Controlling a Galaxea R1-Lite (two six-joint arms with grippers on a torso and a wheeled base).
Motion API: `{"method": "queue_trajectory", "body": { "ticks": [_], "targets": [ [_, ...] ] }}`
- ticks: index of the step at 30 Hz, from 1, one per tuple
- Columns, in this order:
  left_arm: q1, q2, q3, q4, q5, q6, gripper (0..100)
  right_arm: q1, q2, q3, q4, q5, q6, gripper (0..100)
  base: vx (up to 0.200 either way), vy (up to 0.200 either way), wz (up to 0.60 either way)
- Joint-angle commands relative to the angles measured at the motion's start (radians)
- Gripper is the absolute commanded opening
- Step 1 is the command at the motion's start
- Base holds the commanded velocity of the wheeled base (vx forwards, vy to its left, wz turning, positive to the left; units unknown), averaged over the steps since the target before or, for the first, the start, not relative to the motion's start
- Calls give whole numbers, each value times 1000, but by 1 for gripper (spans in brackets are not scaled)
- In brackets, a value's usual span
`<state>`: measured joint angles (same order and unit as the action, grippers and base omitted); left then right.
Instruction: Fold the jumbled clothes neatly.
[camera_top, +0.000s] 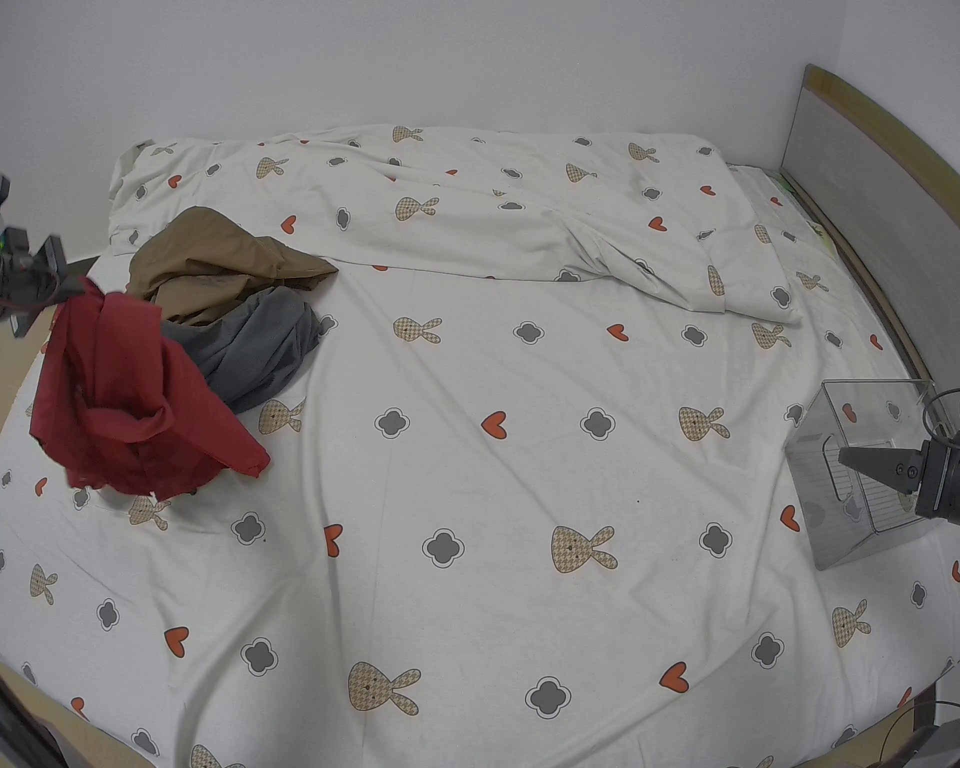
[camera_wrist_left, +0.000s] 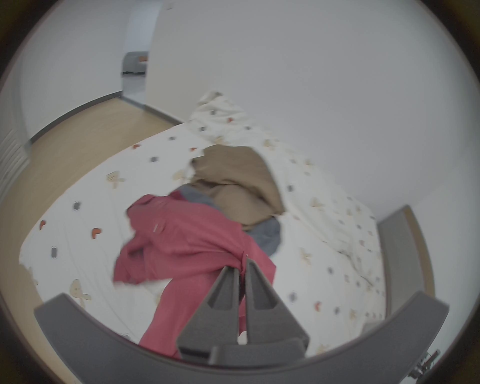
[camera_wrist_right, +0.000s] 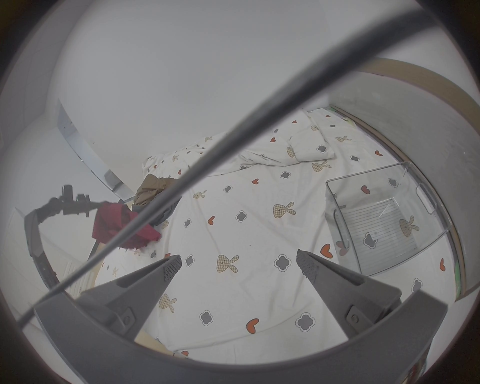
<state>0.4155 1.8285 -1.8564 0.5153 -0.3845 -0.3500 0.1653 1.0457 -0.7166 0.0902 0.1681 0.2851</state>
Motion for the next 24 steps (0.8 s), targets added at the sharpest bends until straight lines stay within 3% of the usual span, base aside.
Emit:
{"method": "queue_trajectory", "body": {
  "ticks": [1, 4, 6, 11, 18, 24],
  "targets": [
    [-340, -353, -61, 104, -16, -89, 0, 72, 60, 6, 0, -1, 12, 100, 0, 0, 0],
    [-492, -380, -112, 132, -14, -121, 0, 109, 88, 6, 0, -1, 51, 100, 0, 0, 0],
    [-544, -380, -116, 140, -8, -124, 0, 126, 97, 6, 0, -2, 65, 100, 0, 0, 0],
    [-727, -348, -89, 137, 108, -139, 0, 195, 148, 5, -1, -1, 78, 100, 0, 0, 0],
    [-865, -296, 29, 121, 148, -142, 0, 253, 226, -27, -3, -1, 78, 100, 0, 0, 0],
    [-962, -229, 184, -9, 180, -141, 0, 280, 277, -78, -3, 2, 80, 100, 0, 0, 0]
  ]
}}
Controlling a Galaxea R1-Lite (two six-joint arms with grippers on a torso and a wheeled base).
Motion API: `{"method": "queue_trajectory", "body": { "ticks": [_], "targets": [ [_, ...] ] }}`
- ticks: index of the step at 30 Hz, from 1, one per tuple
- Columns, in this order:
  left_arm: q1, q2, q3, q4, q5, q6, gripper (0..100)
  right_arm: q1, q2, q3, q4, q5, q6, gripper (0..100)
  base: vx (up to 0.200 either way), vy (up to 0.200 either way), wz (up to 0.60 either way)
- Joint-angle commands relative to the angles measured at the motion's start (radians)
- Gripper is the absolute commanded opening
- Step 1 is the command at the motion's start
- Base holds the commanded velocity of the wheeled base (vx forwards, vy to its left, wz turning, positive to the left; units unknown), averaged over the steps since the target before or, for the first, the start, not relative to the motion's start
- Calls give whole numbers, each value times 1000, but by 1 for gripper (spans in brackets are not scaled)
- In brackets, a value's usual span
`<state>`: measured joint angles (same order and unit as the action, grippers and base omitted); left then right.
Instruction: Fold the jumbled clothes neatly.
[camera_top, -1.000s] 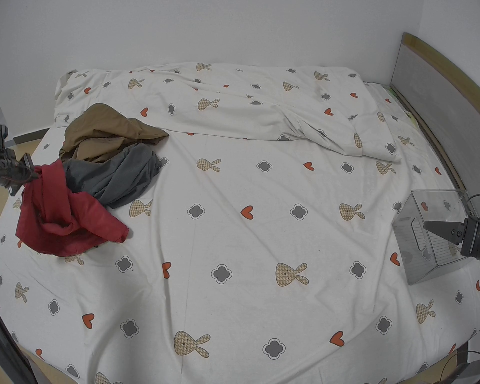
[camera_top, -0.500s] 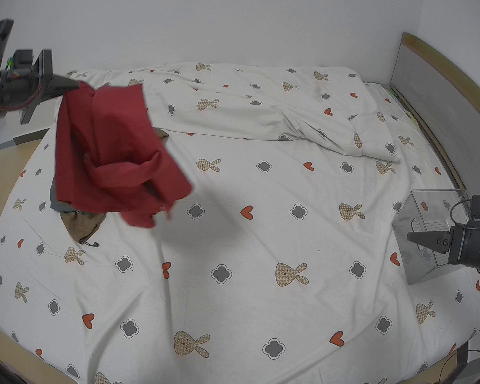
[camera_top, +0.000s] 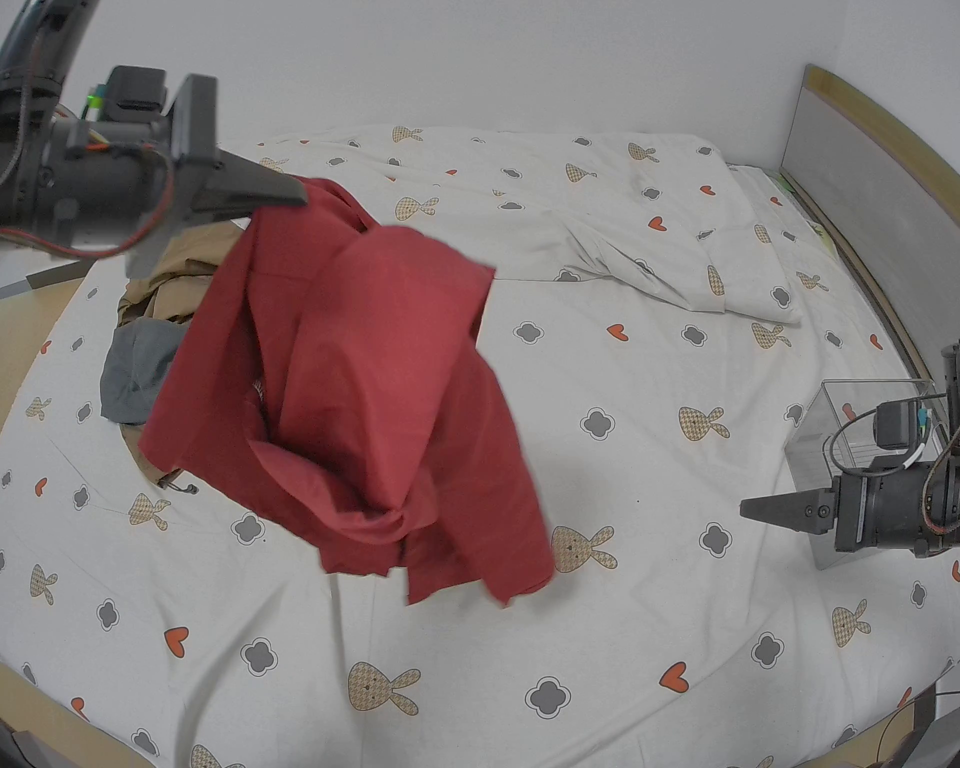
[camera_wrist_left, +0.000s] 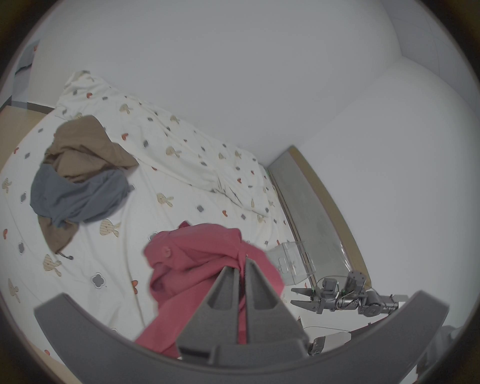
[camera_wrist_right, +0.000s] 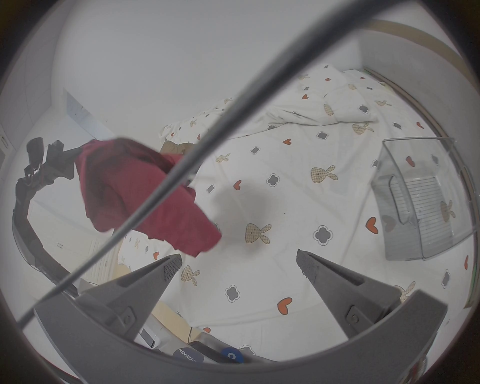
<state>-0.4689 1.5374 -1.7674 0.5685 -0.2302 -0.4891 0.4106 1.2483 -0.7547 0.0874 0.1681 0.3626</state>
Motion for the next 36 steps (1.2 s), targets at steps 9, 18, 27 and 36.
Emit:
{"method": "queue_trajectory", "body": {
  "ticks": [9, 18, 27, 36],
  "targets": [
    [-131, 125, 60, -111, 81, -2, 0, 40, 71, -34, 2, 2, 10, 100, 0, 0, 0],
    [-208, 205, 89, -111, 186, -20, 0, 42, 80, -40, 2, 2, 10, 100, 0, 0, 0],
    [-188, 168, 152, -81, 200, -14, 0, 45, 131, -55, 0, 19, 13, 100, 0, 0, 0],
    [-217, 171, 174, -67, 305, 37, 0, 85, 161, -80, 0, 19, 53, 100, 0, 0, 0]
  ]
}}
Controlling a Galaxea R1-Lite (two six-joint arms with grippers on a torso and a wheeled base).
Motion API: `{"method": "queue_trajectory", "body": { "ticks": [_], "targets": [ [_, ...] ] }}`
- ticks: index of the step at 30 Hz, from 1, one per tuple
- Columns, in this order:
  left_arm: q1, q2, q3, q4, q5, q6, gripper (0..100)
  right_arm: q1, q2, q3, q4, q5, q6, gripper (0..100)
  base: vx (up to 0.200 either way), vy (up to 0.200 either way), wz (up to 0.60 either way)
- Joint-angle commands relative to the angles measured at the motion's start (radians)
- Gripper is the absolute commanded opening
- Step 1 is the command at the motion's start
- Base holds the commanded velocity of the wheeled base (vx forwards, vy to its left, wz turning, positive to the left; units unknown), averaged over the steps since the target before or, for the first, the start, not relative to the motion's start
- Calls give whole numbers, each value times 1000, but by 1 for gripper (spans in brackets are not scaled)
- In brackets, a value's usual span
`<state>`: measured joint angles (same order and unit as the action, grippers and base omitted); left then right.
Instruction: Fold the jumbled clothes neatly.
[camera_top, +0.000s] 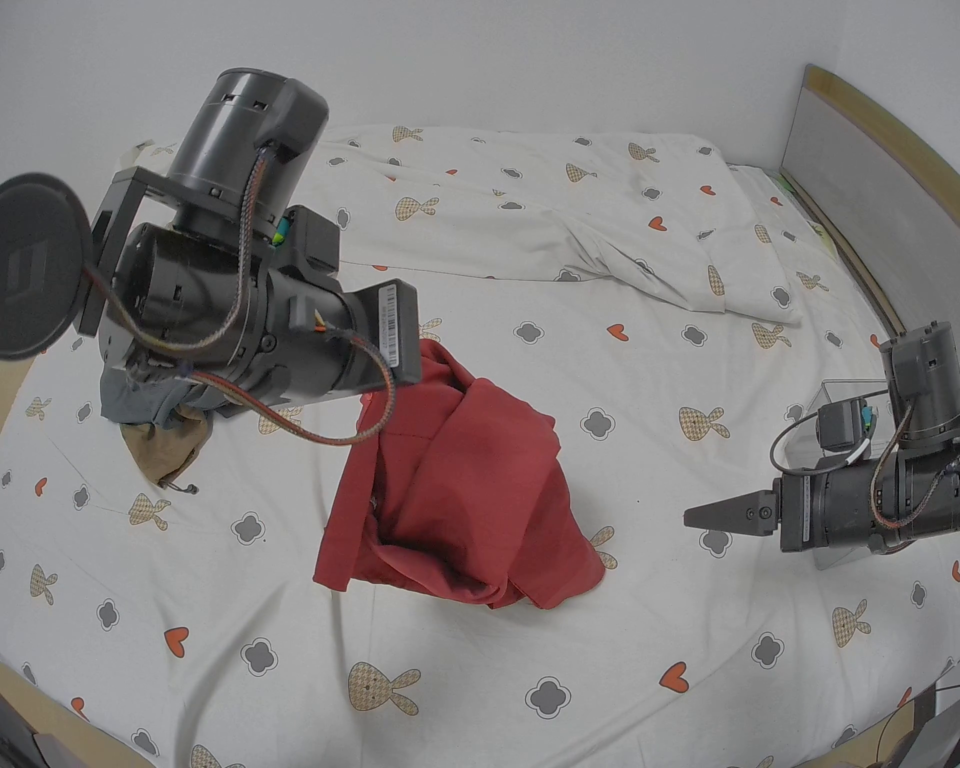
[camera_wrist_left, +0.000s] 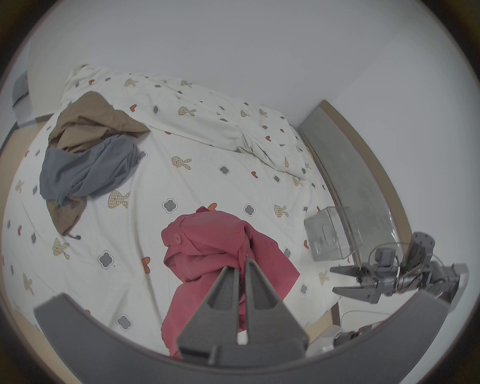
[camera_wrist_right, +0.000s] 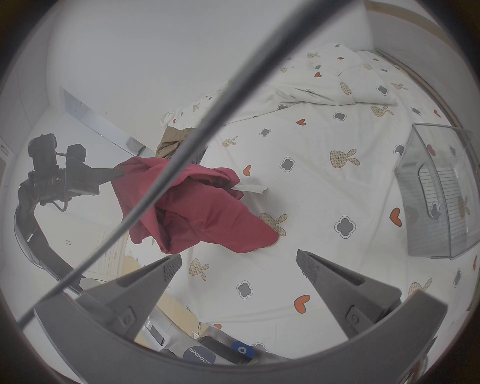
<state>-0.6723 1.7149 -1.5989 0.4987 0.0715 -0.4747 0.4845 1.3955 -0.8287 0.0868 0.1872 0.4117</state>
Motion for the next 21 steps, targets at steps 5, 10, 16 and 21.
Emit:
{"method": "queue_trajectory", "body": {
  "ticks": [5, 10, 16, 21],
  "targets": [
    [-36, 5, -1, 6, 14, 56, 100, 11, 16, 0, 1, 0, 6, 100, 0, 0, 0],
    [-49, 20, -22, 21, 14, 16, 100, 25, 40, -9, -1, 0, 4, 100, 0, 0, 0],
    [-32, 12, -49, 73, 24, -15, 100, 42, 109, -30, -1, 0, 4, 100, 0, 0, 0],
    [79, -54, -24, 95, 33, -16, 100, 59, 227, -47, -25, 0, 4, 100, 0, 0, 0]
  ]
}}
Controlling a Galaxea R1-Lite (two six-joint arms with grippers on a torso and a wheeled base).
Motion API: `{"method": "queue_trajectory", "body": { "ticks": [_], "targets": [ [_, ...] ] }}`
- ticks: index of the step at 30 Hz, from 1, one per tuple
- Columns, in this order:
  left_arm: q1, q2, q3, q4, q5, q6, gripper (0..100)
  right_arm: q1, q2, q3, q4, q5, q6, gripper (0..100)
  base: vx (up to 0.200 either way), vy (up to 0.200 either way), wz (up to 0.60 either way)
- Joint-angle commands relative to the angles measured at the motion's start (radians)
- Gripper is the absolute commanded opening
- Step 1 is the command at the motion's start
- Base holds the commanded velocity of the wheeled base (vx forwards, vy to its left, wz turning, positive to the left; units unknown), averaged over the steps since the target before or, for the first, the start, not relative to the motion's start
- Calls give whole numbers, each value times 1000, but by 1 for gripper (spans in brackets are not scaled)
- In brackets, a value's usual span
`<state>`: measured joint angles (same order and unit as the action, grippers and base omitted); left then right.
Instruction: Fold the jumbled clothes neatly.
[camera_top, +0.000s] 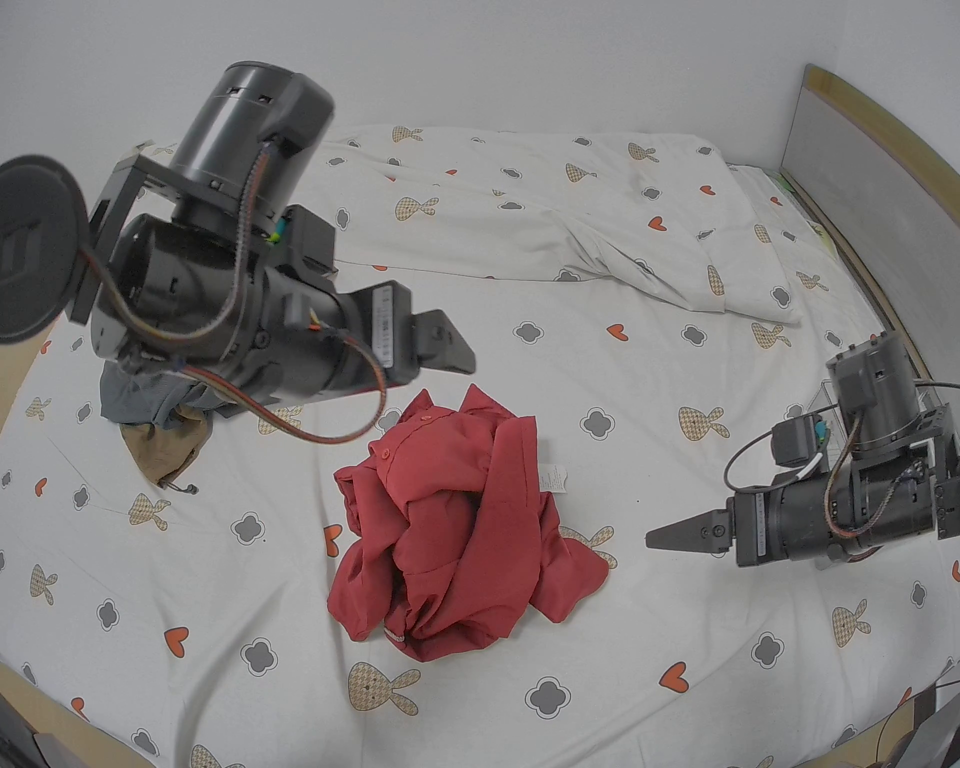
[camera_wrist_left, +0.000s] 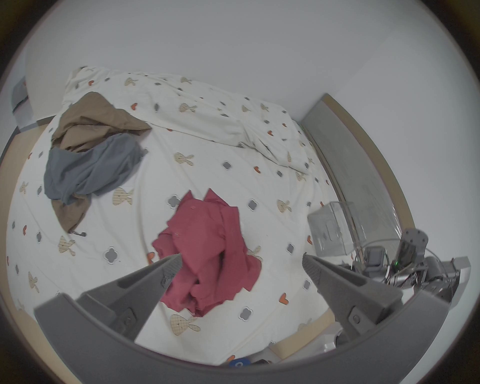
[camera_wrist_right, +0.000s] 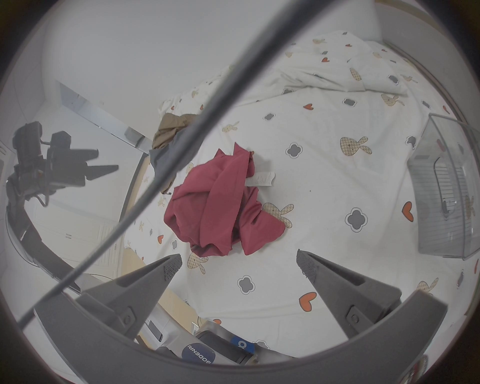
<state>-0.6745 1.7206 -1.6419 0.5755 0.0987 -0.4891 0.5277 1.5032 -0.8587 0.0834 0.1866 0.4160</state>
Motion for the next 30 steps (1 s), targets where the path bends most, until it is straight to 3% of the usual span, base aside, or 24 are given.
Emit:
{"method": "queue_trajectory", "body": {
  "ticks": [1, 12, 30],
  "targets": [
    [98, -72, 24, 27, 6, 0, 100, 15, 143, -17, -37, 2, 0, 100, 0, 0, 0],
    [316, -299, 128, 107, -8, 7, 100, 37, 439, -28, -297, 4, -8, 100, 0, 0, 0],
    [452, -506, 277, 92, -128, 14, 100, 46, 608, -145, -301, -3, -6, 100, 0, 0, 0]
  ]
}}
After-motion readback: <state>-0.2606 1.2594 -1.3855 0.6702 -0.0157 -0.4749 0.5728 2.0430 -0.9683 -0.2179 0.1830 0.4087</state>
